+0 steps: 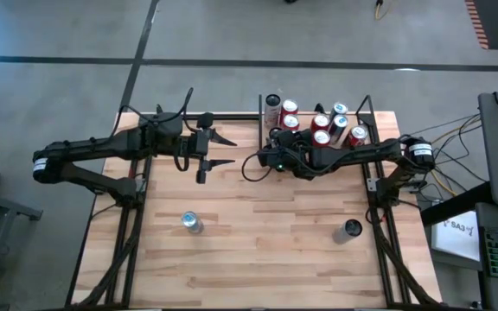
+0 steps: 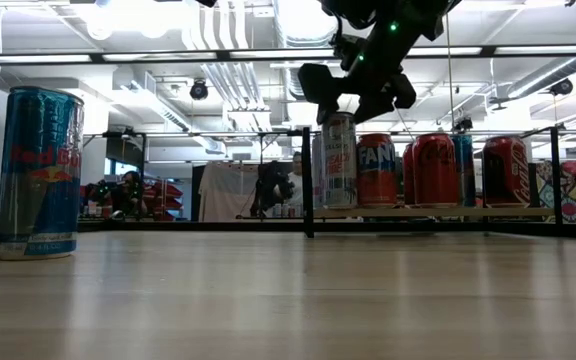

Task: Place canned beverage on shelf
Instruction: Put the left white soda can on the shelf aligned with the other white soda can

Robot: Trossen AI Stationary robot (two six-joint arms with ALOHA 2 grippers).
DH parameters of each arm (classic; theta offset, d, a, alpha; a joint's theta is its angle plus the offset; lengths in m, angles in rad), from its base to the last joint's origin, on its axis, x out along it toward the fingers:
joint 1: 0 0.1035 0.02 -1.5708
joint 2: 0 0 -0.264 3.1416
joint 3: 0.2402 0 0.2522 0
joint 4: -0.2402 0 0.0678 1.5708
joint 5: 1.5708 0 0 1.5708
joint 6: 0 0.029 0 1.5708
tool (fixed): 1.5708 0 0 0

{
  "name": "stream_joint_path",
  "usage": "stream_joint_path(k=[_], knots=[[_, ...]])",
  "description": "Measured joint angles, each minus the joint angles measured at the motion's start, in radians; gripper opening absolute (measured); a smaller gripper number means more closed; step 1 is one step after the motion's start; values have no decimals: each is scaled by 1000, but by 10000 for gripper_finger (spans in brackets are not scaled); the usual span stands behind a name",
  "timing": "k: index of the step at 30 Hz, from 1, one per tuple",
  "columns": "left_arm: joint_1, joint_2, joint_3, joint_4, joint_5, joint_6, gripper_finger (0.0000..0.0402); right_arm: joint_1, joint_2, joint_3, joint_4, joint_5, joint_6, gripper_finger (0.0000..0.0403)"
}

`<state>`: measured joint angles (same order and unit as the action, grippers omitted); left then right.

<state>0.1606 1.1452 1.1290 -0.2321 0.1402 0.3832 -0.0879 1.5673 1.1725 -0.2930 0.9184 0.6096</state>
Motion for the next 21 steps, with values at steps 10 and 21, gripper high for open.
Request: stream_joint_path(k=[10,21], knots=[[0,0,0,0,0,0,190,2,-3,74,-6,-7,-100,297],[0,0,0,-16,0,-21,190,7,-8,243,-171,-127,-237,291]])
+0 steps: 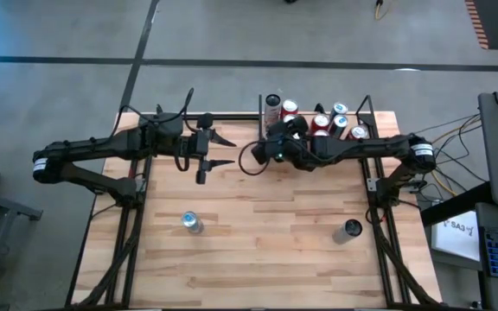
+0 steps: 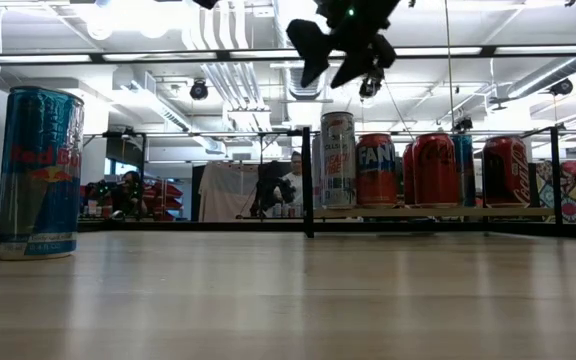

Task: Place canned beverage on shelf
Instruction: Put the left white soda can on the shelf aligned with the other white soda can

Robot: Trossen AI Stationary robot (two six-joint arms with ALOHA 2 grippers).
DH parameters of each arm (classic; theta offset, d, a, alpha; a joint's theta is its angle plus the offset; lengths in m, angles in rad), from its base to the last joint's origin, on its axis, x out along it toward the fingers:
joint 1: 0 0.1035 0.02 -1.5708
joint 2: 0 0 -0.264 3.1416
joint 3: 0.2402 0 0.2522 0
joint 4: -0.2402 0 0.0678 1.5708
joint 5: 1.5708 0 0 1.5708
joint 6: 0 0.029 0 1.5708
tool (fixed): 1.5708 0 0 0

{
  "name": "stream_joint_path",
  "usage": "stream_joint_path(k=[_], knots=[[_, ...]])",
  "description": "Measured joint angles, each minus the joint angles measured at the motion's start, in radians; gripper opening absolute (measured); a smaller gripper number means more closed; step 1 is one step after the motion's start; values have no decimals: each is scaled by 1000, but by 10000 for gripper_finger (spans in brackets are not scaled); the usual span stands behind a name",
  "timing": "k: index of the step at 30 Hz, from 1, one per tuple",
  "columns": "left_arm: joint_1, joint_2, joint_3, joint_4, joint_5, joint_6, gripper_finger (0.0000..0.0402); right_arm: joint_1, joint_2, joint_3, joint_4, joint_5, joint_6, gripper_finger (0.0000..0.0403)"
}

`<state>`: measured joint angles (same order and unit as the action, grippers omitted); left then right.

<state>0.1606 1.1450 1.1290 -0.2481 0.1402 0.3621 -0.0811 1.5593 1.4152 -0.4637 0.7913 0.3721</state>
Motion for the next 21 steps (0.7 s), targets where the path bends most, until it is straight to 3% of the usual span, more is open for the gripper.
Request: stream_joint_path(k=[4,8,17,21], knots=[[0,-1,-5,2,0,-29,190,0,-2,70,-93,-157,-81,264],[0,-1,-22,2,0,-50,190,0,-14,113,-168,-263,-164,212],[0,0,-60,22,1,-113,190,-9,-63,114,-429,-433,-353,35],[0,0,-61,23,1,-136,190,-10,-66,106,-518,-480,-446,14]])
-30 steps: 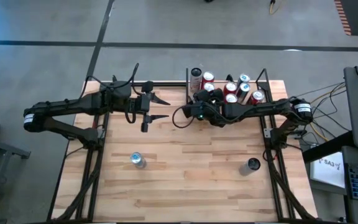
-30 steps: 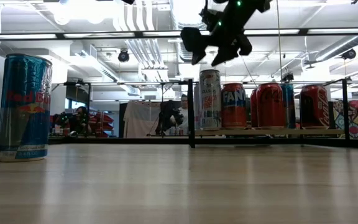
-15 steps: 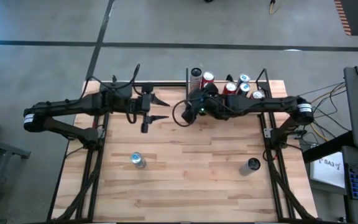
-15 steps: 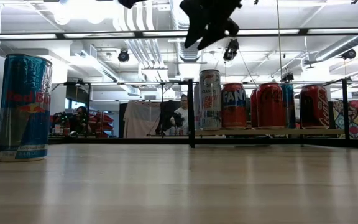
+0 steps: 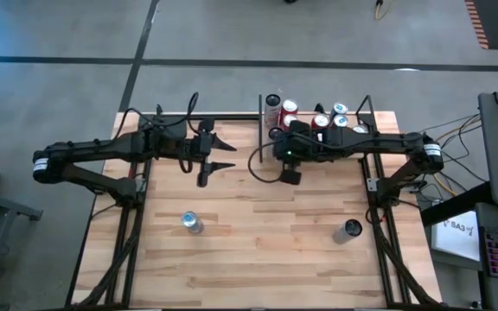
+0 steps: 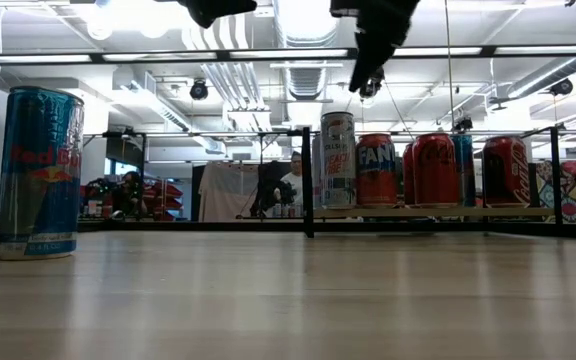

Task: Place canned beverage on shelf
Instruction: Put the left white soda can on the shelf aligned with the other white soda can

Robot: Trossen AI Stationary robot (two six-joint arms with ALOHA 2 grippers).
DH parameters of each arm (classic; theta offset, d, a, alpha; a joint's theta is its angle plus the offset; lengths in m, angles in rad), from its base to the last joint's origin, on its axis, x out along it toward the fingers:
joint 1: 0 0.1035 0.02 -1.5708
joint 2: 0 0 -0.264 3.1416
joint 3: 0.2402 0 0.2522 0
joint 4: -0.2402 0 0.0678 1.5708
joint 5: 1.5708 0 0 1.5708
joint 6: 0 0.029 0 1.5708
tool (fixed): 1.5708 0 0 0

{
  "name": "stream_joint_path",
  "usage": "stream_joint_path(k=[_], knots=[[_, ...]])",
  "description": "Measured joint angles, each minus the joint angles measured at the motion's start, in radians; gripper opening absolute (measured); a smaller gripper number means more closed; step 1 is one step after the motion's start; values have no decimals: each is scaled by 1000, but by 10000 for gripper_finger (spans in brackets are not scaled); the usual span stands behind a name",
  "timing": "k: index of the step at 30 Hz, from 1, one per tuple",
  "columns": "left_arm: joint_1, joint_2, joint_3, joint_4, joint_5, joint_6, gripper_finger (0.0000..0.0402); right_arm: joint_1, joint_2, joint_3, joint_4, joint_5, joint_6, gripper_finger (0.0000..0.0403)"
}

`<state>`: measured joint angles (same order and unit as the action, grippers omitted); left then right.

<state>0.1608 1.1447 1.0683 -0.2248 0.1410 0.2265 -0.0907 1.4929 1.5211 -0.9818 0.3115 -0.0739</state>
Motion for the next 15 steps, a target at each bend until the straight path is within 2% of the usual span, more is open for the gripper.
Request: stream_joint_path(k=[10,15], knots=[[0,43,0,1,0,-27,190,-101,0,-38,3,-105,-127,9],[0,51,0,6,-2,-24,190,-158,0,-63,43,-113,-175,9]])
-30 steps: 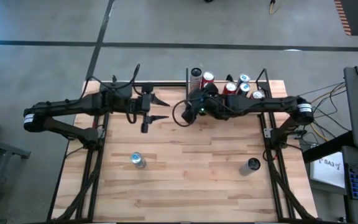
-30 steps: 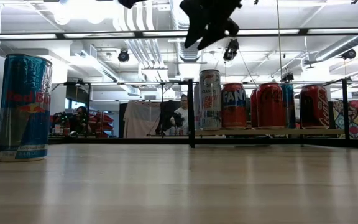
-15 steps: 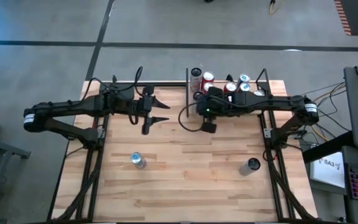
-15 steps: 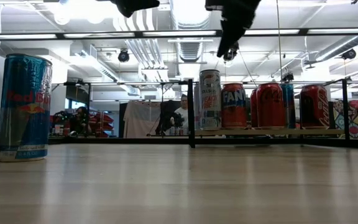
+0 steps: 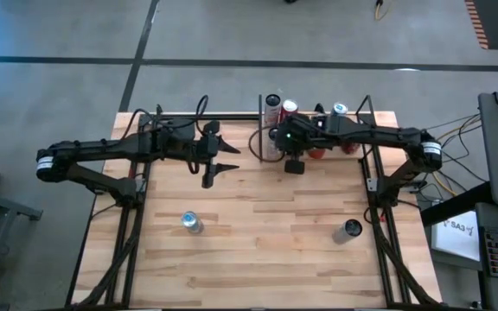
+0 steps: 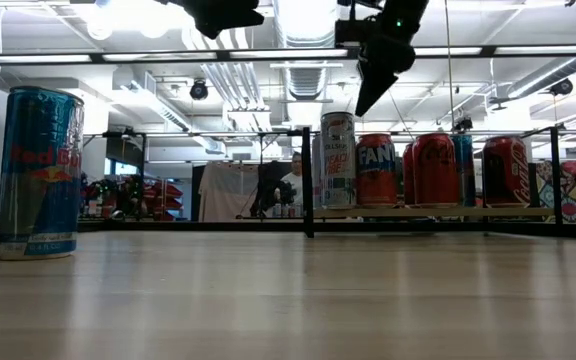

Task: Place canned beverage on shelf
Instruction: Put the left white soda can on the shelf aligned with the other white soda can

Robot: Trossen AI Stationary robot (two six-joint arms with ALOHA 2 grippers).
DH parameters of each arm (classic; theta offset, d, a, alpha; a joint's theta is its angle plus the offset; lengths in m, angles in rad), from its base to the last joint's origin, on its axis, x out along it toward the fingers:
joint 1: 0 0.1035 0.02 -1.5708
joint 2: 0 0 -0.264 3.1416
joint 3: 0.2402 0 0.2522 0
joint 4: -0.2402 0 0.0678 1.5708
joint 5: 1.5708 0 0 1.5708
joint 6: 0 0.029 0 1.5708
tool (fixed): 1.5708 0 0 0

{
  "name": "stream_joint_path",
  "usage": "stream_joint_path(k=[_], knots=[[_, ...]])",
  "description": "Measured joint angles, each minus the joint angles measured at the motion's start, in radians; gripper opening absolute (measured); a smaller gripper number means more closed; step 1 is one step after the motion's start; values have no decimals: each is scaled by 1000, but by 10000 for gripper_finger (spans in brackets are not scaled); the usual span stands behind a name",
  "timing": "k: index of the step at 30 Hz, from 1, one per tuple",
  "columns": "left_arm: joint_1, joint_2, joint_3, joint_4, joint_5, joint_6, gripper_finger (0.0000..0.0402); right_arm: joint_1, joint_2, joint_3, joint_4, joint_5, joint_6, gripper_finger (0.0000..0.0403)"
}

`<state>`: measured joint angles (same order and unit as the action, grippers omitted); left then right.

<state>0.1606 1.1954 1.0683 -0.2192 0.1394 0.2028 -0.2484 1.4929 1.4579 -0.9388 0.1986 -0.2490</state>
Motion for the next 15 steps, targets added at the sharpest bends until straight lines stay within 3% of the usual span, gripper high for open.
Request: stream_joint_path(k=[15], knots=[[1,0,0,19,-2,94,190,-76,0,-4,78,-51,-66,9]])
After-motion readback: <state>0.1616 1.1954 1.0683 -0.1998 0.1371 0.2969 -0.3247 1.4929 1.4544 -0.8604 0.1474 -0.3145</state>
